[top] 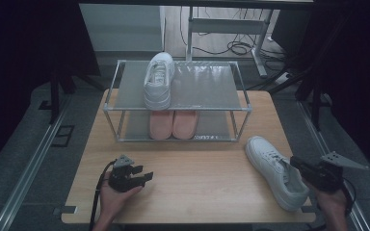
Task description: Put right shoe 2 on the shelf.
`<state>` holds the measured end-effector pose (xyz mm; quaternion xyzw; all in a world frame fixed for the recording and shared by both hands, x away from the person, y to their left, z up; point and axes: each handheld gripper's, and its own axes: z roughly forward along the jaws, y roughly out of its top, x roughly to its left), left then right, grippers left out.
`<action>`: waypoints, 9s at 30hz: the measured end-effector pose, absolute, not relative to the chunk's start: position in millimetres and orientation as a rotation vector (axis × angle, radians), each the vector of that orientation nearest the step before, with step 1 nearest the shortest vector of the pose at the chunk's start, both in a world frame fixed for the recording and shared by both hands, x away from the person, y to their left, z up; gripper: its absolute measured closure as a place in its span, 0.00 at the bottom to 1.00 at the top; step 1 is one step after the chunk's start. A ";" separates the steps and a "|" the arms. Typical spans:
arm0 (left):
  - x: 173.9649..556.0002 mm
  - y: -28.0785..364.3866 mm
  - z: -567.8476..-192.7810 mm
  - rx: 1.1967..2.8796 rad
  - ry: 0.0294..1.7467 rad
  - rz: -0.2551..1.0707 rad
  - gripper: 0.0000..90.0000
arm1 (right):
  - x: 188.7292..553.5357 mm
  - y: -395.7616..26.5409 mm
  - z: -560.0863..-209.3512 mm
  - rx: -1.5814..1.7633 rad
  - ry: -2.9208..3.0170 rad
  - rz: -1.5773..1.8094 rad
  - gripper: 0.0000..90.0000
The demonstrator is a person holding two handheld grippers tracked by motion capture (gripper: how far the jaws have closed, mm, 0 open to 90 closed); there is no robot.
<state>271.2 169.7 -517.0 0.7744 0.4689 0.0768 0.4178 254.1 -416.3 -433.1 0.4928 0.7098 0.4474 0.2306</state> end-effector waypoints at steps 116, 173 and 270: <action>272.3 168.6 -520.2 1.952 1.178 0.178 0.49 | 249.3 -338.8 -424.8 1.222 2.085 1.457 0.92; 273.9 170.9 -522.2 1.952 1.181 0.165 0.49 | 324.8 -243.0 -312.7 1.070 1.931 1.633 0.92; 272.5 177.6 -519.7 1.927 1.176 0.160 0.49 | 511.0 -146.5 -286.5 1.414 1.868 1.314 0.65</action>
